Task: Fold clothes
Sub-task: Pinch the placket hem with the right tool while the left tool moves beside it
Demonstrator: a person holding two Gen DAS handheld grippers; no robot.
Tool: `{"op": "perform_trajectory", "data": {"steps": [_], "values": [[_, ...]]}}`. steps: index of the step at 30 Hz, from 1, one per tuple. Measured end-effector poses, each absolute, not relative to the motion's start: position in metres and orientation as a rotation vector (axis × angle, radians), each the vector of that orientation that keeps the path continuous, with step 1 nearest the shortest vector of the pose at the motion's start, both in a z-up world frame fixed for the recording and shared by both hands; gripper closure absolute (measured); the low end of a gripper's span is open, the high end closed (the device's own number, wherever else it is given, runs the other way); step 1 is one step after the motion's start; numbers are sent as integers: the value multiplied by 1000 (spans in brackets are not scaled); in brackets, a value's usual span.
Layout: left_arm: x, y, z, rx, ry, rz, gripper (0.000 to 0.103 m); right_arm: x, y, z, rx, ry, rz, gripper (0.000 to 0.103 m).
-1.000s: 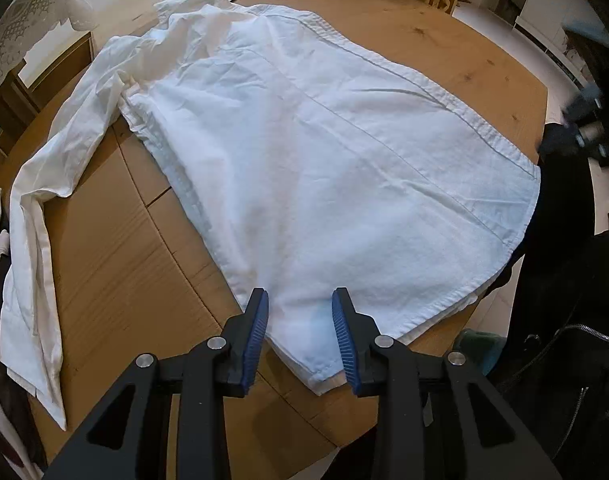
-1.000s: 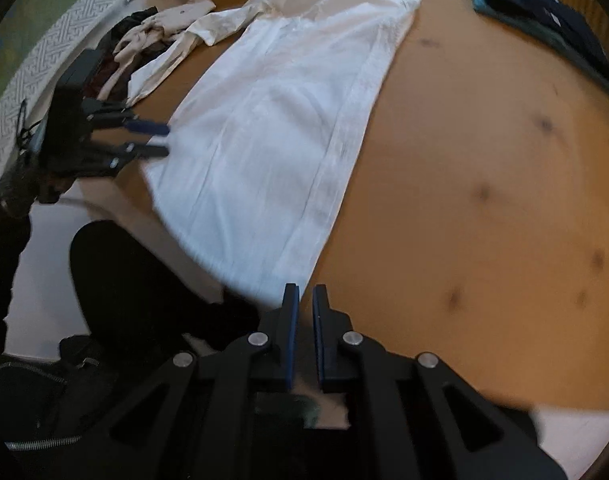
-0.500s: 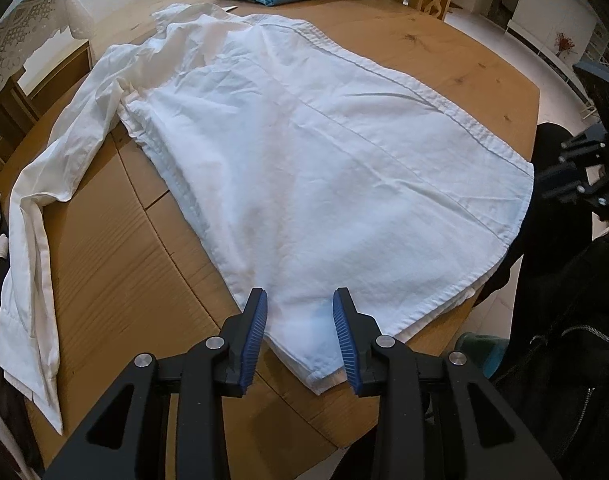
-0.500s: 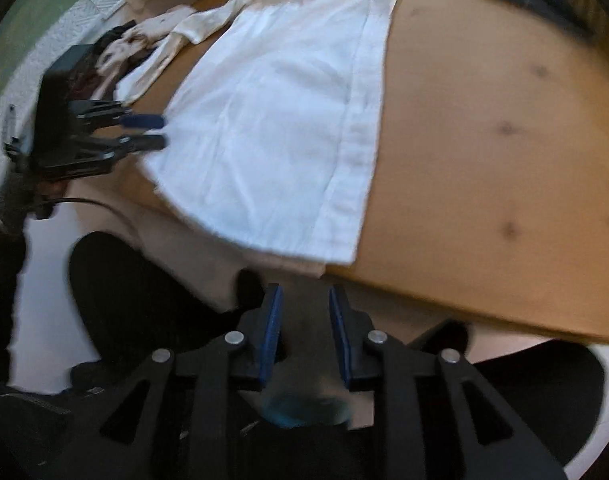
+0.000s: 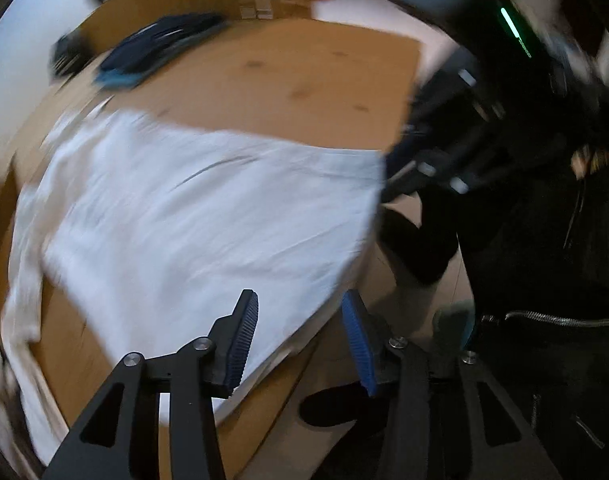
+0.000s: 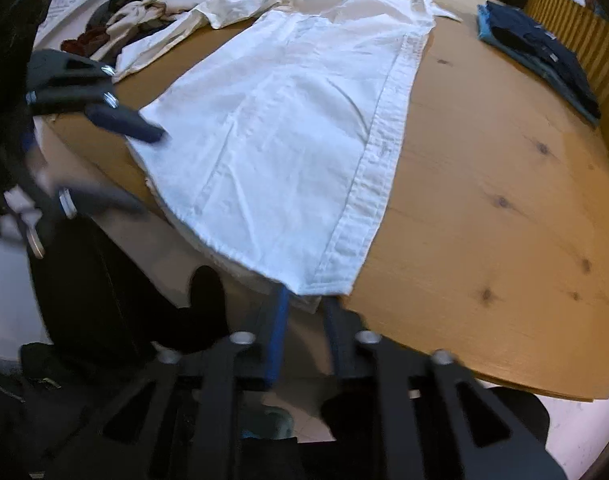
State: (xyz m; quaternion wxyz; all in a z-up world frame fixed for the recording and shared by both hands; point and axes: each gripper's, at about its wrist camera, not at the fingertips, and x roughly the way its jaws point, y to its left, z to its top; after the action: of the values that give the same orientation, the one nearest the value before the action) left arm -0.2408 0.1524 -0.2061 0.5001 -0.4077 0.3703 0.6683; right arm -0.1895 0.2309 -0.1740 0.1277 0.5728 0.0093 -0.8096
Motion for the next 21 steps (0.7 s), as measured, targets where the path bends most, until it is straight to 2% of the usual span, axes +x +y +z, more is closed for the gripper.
{"op": "perform_trajectory", "data": {"steps": [9, 17, 18, 19, 20, 21], "values": [[-232, 211, -234, -990, 957, 1552, 61, -197, 265, -157, 1617, -258, -2264, 95], [-235, 214, -238, -1027, 855, 1589, 63, -209, 268, -144, 1553, -415, -2246, 97], [-233, 215, -239, -1013, 855, 1592, 67, -210, 267, -143, 1546, -429, -2245, 97], [-232, 217, -240, -997, 872, 1604, 74, -211, 267, -142, 1540, -445, -2233, 97], [-233, 217, -242, -992, 884, 1619, 88, -211, 267, -141, 1534, -462, -2217, 97], [-236, 217, -243, -1006, 870, 1622, 94, -210, 268, -140, 1536, -456, -2214, 97]]}}
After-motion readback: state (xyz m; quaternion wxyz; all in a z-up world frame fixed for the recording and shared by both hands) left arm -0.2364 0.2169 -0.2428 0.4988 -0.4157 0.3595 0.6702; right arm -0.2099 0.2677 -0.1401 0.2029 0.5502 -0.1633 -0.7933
